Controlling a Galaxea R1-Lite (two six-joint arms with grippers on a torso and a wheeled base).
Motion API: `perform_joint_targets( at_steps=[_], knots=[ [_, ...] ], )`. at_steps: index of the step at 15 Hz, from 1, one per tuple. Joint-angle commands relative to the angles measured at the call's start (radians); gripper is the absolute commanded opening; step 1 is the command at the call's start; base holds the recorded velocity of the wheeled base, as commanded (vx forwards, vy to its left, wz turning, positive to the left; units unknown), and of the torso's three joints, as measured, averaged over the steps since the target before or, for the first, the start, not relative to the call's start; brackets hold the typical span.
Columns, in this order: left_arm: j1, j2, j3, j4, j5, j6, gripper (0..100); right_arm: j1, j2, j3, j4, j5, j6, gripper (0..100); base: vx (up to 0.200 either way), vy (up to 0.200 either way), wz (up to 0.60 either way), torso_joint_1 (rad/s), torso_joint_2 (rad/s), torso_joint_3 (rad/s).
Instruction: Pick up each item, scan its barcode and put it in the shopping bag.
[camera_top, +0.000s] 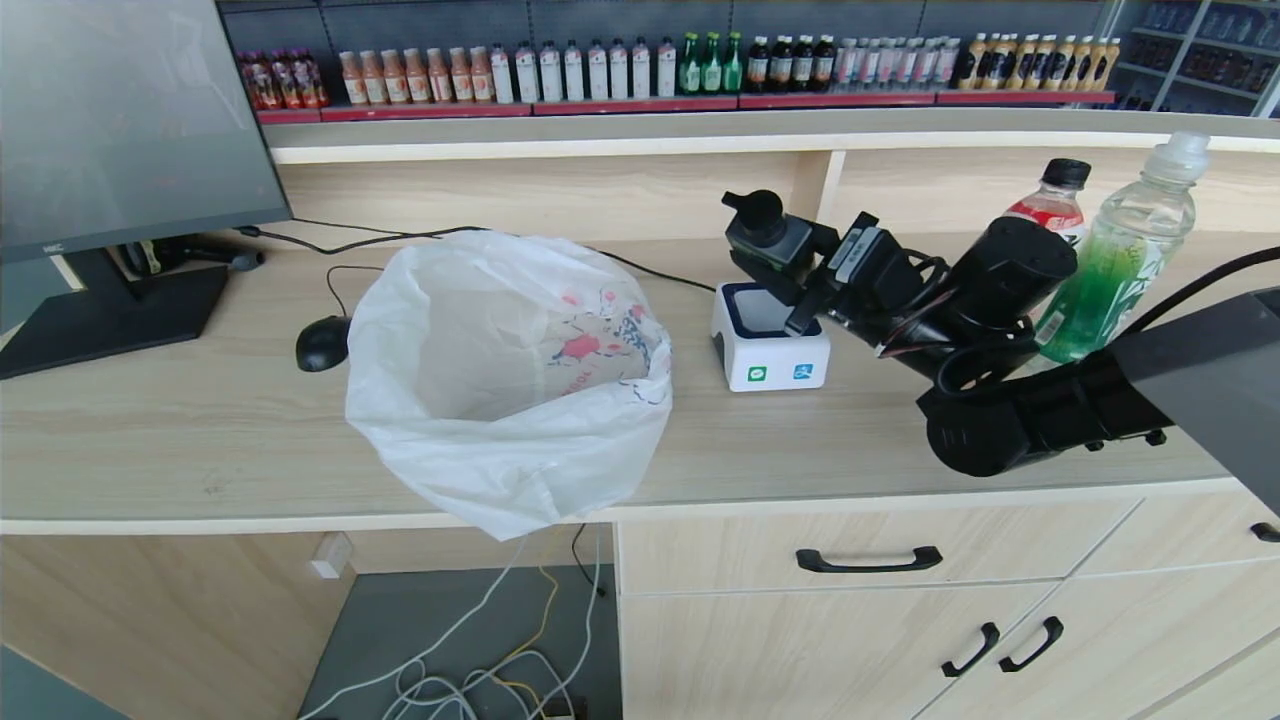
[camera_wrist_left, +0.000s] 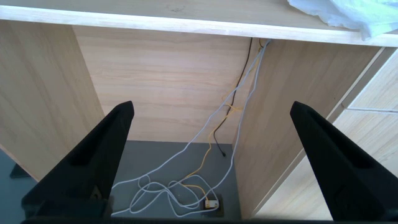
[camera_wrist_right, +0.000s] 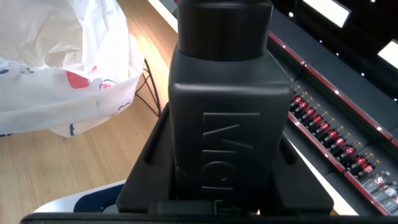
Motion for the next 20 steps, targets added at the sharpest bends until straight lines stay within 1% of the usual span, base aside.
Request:
perform_joint_targets(
  at_steps=[1,20],
  knots=[
    [0.0,0.0,0.0,0.0,0.0,-0.001,100,-0.001,0.008,0.002,0.0,0.001,-0.004,0,0.0,0.0,0.0,0.0,0.0,0.0],
    [0.0,0.0,0.0,0.0,0.0,-0.001,100,0.001,0.017,0.041,-0.003,0.001,-0.016,0,0.0,0.0,0.0,0.0,0.0,0.0]
  ],
)
